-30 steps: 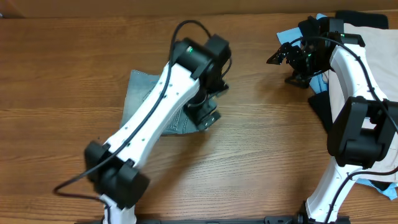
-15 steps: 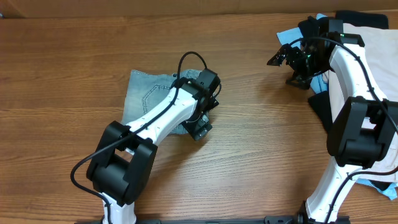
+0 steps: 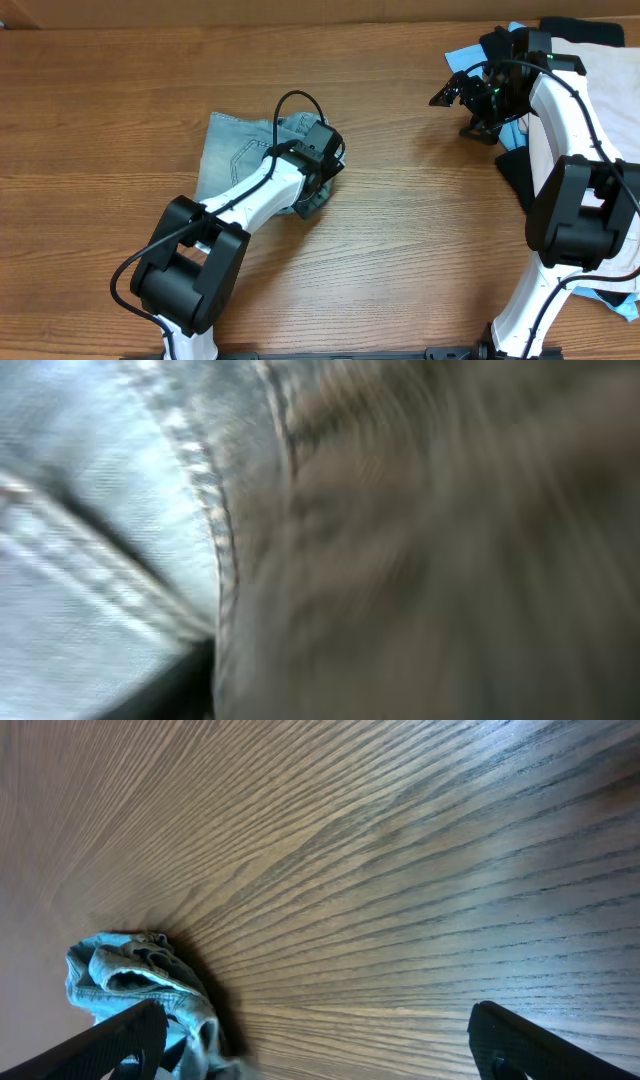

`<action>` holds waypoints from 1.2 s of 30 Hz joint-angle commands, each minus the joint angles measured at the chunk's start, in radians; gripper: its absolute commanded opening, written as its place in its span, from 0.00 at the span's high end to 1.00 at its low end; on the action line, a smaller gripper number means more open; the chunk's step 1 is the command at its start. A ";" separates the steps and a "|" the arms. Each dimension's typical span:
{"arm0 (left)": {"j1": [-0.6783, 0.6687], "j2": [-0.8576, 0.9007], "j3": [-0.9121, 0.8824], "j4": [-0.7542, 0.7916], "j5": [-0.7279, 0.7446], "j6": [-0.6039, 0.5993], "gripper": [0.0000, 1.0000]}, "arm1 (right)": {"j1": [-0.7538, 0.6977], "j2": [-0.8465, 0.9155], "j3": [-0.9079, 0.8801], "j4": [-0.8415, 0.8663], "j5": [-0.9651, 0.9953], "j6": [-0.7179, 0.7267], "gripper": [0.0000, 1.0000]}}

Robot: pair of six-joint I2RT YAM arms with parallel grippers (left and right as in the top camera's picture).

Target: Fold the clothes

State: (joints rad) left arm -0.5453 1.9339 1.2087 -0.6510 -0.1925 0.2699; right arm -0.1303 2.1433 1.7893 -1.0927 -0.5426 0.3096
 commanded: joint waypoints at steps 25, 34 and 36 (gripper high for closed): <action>0.545 0.029 -0.049 0.826 -0.238 -0.622 0.96 | 0.002 -0.009 0.006 -0.021 0.019 -0.011 0.00; 0.737 0.188 -0.010 1.239 -0.154 -0.689 0.96 | 0.029 -0.009 0.006 0.003 0.019 -0.011 0.00; 0.740 0.269 0.068 1.239 -0.154 -0.689 0.96 | 0.041 -0.009 0.006 0.011 0.019 -0.005 0.00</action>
State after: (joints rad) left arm 0.1913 2.1120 1.1786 0.5720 -0.3588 -0.3992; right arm -0.1070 2.1433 1.7893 -1.0920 -0.5251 0.3092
